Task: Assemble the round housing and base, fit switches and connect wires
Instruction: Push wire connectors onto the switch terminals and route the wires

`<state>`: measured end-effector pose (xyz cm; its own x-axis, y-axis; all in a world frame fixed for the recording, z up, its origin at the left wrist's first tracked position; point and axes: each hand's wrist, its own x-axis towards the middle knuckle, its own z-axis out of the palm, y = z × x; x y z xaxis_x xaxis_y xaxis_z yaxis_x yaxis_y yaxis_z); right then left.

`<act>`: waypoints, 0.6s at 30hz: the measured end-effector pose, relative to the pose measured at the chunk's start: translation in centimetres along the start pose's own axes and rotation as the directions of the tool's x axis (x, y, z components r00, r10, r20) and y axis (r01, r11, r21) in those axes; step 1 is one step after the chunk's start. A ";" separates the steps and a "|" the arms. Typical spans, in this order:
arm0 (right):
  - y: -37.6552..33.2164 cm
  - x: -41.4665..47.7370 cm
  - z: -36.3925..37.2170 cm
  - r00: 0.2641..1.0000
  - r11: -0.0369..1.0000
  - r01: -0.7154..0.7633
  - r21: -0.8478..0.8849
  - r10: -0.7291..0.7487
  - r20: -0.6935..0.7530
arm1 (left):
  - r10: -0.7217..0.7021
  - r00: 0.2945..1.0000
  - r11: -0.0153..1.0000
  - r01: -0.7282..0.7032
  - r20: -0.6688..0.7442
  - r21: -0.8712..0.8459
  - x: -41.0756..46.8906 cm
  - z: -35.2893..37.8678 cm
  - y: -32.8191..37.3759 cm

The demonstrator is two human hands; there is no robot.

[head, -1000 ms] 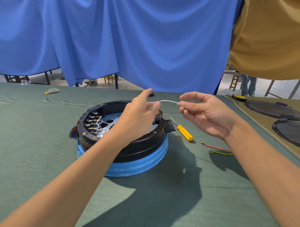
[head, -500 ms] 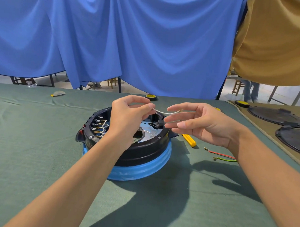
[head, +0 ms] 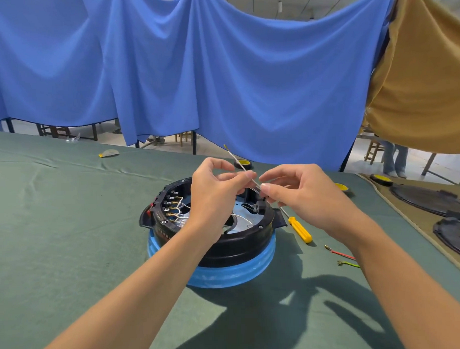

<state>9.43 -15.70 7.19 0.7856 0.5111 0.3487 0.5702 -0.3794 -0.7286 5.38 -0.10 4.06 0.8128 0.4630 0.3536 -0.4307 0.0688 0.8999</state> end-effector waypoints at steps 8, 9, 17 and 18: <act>-1.3 0.3 1.4 0.980 0.979 0.098 -0.177 -0.126 -0.157 | -0.083 0.996 0.986 0.077 -0.032 -0.151 0.6 -1.1 0.9; -1.2 0.3 1.2 0.981 0.980 0.095 -0.177 -0.122 -0.151 | -0.100 0.994 0.982 0.091 -0.047 -0.164 0.8 -1.6 1.2; -1.5 0.5 2.5 0.981 0.941 0.118 -0.316 -0.161 -0.113 | -0.144 0.983 0.986 0.132 -0.116 -0.102 1.3 -4.0 1.8; -1.8 0.6 2.9 0.972 0.925 0.148 -0.349 -0.201 -0.122 | -0.132 0.984 0.988 0.121 -0.120 -0.092 1.3 -4.1 1.8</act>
<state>8.19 -12.47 7.02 0.6780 0.4787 0.5578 0.7276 -0.5450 -0.4166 4.04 4.22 5.12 0.8095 0.5525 0.1988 -0.3632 0.2051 0.9089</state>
